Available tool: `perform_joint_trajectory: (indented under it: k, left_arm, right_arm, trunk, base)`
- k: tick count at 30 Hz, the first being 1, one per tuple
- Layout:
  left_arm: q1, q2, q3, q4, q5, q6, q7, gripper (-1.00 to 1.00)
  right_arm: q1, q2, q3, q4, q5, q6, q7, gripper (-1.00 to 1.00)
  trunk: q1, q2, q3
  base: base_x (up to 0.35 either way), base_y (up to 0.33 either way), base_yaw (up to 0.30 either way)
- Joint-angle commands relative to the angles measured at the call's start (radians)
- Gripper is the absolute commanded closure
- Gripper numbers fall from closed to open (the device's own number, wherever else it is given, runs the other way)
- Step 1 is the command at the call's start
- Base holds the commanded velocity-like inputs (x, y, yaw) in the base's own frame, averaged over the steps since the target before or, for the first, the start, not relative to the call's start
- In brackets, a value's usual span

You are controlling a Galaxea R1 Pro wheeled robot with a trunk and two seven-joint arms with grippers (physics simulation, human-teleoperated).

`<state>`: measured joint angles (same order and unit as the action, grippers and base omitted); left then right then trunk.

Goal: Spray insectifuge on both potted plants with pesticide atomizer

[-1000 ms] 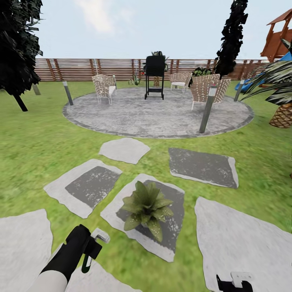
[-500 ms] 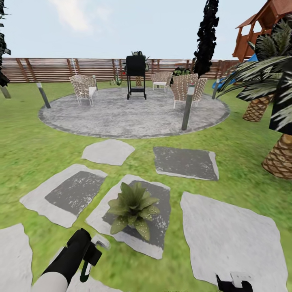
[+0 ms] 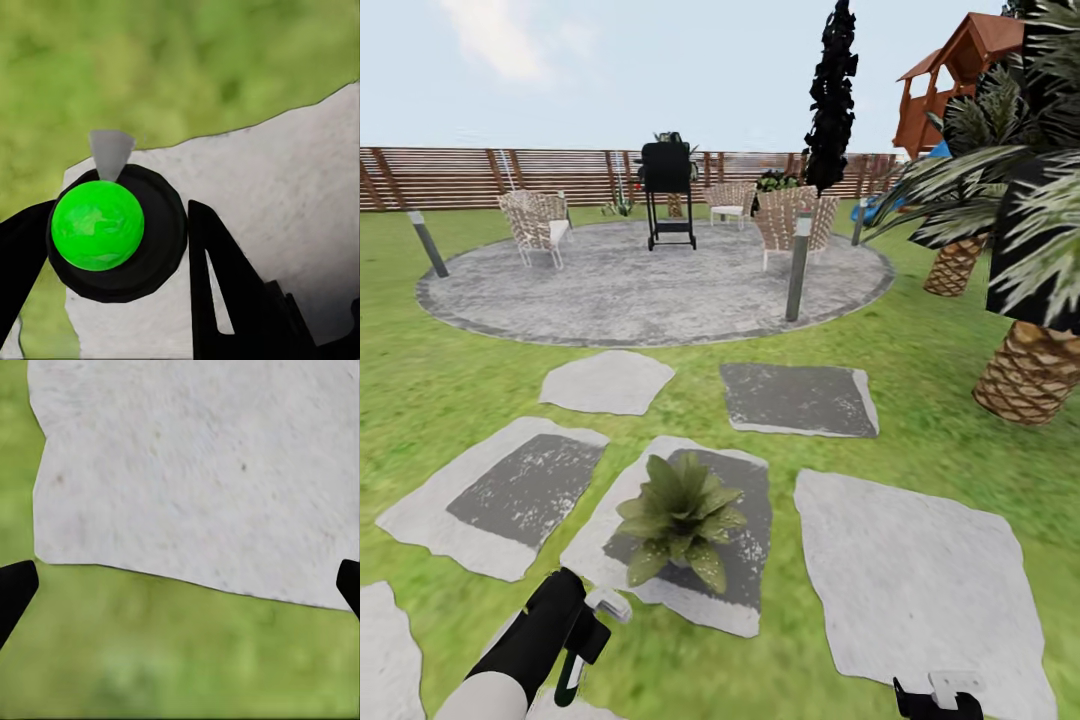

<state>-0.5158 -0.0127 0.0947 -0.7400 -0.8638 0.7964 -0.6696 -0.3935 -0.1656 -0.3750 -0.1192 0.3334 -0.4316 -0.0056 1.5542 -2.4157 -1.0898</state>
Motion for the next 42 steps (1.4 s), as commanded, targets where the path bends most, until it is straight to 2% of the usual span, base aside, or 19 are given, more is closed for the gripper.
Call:
perform_joint_trajectory:
  k: [1,8,30,42]
  left_arm:
    - [-0.001,-0.001,0.005,-0.001,-0.011,0.0,-0.01,1.0]
    - [-0.001,-0.003,0.005,-0.001,-0.011,0.0,-0.01,1.0]
    - [-0.001,0.0,0.005,-0.013,-0.006,-0.006,-0.01,1.0]
    - [-0.001,0.009,0.017,-0.034,0.0,-0.017,-0.016,1.0]
  right_arm:
    - [-0.001,0.0,-0.008,0.001,0.01,-0.004,-0.001,-1.0]
    - [-0.001,0.0,-0.008,0.001,0.01,-0.004,-0.001,-1.0]
    - [-0.001,0.0,-0.009,0.001,0.01,-0.004,-0.001,-1.0]
    - [-0.001,0.0,-0.009,0.001,0.01,-0.004,-0.001,-1.0]
  trunk:
    - [0.0,0.0,-0.001]
    - [0.0,0.0,-0.001]
    - [0.0,0.0,-0.001]
    - [0.0,0.0,-0.001]
  base:
    - [0.0,0.303,-0.002]
    - [0.0,0.304,-0.105]
    - [0.102,0.296,-0.289]
    - [-0.219,0.136,-0.235]
